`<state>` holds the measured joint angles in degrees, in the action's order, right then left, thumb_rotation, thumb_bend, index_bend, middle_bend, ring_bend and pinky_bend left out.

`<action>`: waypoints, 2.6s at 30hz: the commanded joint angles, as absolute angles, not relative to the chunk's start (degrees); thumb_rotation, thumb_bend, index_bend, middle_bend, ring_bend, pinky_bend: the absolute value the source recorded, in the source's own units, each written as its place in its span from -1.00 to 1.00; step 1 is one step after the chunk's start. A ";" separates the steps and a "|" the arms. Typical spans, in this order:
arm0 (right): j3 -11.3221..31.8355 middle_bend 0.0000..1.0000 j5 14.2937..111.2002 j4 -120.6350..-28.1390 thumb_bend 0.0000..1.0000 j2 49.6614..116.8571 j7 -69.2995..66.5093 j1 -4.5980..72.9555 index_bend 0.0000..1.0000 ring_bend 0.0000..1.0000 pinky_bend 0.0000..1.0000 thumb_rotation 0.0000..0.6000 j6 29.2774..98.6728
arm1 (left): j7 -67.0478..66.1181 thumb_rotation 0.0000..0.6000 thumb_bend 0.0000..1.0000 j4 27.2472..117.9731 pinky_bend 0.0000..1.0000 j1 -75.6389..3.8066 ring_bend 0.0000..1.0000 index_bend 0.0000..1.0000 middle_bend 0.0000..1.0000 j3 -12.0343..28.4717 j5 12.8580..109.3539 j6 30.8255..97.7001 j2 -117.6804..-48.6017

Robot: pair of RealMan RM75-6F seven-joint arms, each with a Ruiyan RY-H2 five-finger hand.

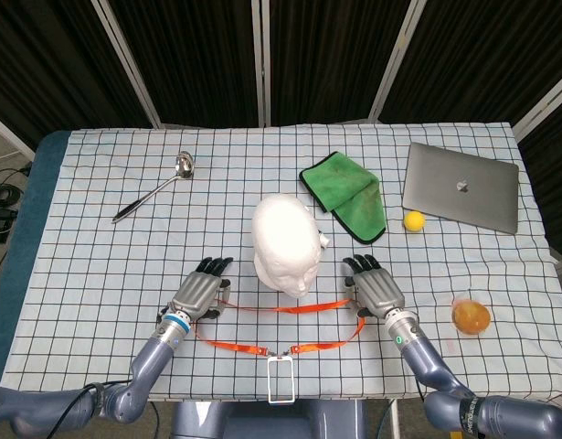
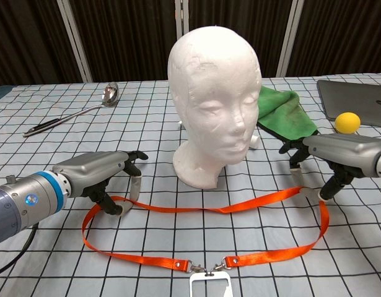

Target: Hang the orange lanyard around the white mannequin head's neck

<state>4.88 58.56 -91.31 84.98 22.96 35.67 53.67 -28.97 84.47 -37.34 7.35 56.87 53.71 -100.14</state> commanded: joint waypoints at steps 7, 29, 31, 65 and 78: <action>4.46 -0.80 59.48 -91.55 -0.15 84.42 22.55 35.56 0.39 -1.00 -1.00 1.00 53.88 | -29.25 1.00 -0.10 85.04 -1.00 -37.59 -1.00 0.41 -1.00 6.91 56.56 54.60 -100.20; -3.90 -0.82 85.62 -93.44 -0.15 73.27 16.06 34.61 0.39 -1.00 -1.00 1.00 56.16 | -10.09 1.00 -0.10 82.25 -1.00 -33.63 -1.00 0.49 -1.00 -3.36 92.20 70.05 -94.45; -4.26 -0.83 86.78 -93.83 -0.15 72.40 16.23 34.61 0.39 -1.00 -1.00 1.00 56.37 | -10.45 1.00 -0.10 82.21 -1.00 -33.56 -1.00 0.49 -1.00 -3.62 93.93 71.21 -94.08; 4.91 -0.83 88.49 -110.48 -0.14 65.48 -4.71 30.83 0.44 -1.00 -1.00 1.00 74.09 | -10.07 1.00 -0.10 102.86 -1.00 -32.24 -1.00 0.61 -1.00 5.59 84.44 72.64 -84.08; 10.26 -0.83 79.69 -117.25 -0.14 65.97 1.23 31.39 0.45 -1.00 -1.00 1.00 73.81 | -13.59 1.00 -0.10 111.67 -1.00 -31.76 -1.00 0.62 -1.00 9.99 76.90 72.98 -81.89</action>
